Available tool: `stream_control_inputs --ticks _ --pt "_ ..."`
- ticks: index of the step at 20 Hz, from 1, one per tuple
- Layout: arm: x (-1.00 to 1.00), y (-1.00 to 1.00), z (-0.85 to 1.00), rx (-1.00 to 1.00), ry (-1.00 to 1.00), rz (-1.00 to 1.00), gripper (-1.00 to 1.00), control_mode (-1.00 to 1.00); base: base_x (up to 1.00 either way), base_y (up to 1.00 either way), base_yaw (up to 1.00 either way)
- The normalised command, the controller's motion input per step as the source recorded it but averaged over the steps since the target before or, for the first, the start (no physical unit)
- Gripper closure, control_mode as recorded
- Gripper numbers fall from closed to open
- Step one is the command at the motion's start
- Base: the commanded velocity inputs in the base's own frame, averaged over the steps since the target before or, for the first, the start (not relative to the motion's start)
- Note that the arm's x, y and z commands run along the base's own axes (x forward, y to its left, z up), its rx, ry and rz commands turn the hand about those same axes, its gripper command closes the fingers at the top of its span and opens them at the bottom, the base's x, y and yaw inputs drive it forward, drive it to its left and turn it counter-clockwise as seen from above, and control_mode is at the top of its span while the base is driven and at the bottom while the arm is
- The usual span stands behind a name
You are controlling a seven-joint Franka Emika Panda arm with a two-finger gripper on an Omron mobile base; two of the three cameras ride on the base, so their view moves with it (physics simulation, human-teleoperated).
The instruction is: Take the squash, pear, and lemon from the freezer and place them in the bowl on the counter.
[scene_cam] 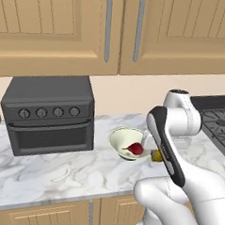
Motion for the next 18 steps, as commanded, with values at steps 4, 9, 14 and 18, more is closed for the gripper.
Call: stream_control_inputs --ticks 4,9,14,18 --pt "0.32 0.01 -0.05 0.00 0.00 0.00 1.00 -1.00 0.00 0.00 0.00" --pt "0.21 0.00 0.00 0.02 -0.05 0.00 1.00 -1.00 0.00 0.00 0.00" --pt "0.37 0.01 -0.06 0.05 -0.17 0.04 1.00 -1.00 0.00 0.00 0.00" --pt "0.48 0.03 -0.16 0.05 -0.17 0.07 1.00 -1.00 0.00 0.00 0.00"
